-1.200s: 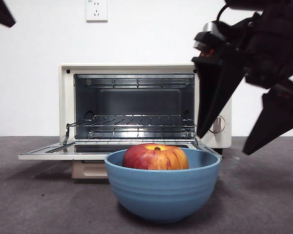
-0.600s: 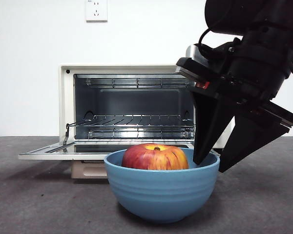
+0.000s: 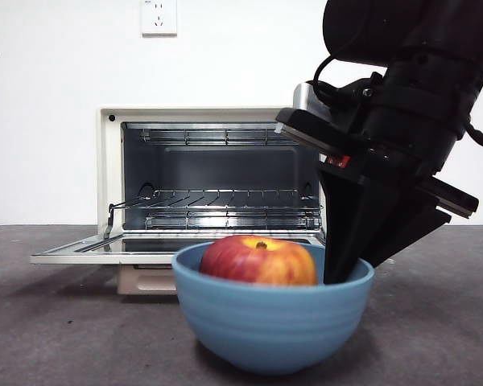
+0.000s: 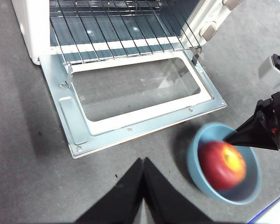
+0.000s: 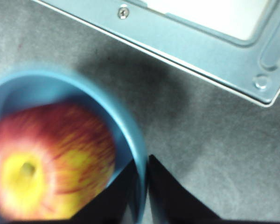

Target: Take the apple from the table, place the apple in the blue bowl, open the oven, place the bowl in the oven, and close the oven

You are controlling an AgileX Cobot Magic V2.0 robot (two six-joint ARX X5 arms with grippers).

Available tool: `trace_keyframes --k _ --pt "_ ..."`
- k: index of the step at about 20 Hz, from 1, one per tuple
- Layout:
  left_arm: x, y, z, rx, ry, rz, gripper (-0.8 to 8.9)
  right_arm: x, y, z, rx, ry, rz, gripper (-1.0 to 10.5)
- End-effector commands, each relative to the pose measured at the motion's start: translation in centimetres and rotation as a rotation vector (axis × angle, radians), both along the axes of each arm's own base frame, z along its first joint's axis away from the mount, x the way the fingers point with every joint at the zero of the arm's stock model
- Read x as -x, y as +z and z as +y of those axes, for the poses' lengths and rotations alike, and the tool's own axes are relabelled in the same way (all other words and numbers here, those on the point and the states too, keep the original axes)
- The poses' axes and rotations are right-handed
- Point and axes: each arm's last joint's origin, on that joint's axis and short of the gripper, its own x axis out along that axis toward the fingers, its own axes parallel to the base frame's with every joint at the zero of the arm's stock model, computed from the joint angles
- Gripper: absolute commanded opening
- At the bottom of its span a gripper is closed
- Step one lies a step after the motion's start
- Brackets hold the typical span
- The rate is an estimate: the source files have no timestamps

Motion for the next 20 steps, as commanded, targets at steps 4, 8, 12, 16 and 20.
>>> trace_keyframes --k 4,8,12,16,20 --pt "-0.2 0.3 -0.1 0.006 -0.004 -0.018 0.07 0.1 0.9 1.2 -0.049 -0.010 -0.002 0.0" --pt "-0.2 0.4 -0.1 0.008 -0.004 -0.026 0.07 -0.4 3.9 2.4 -0.066 -0.001 -0.042 0.0" --pt "-0.2 0.4 -0.1 0.005 -0.006 -0.029 0.07 -2.1 7.3 2.7 -0.056 -0.084 -0.145 0.0" --pt "-0.2 0.4 -0.1 0.005 -0.007 -0.029 0.07 -5.1 8.9 2.4 -0.087 -0.191 -0.176 0.0" --pt "-0.2 0.4 -0.1 0.006 -0.009 -0.030 0.07 -8.4 9.5 3.2 -0.089 -0.282 -0.189 0.0"
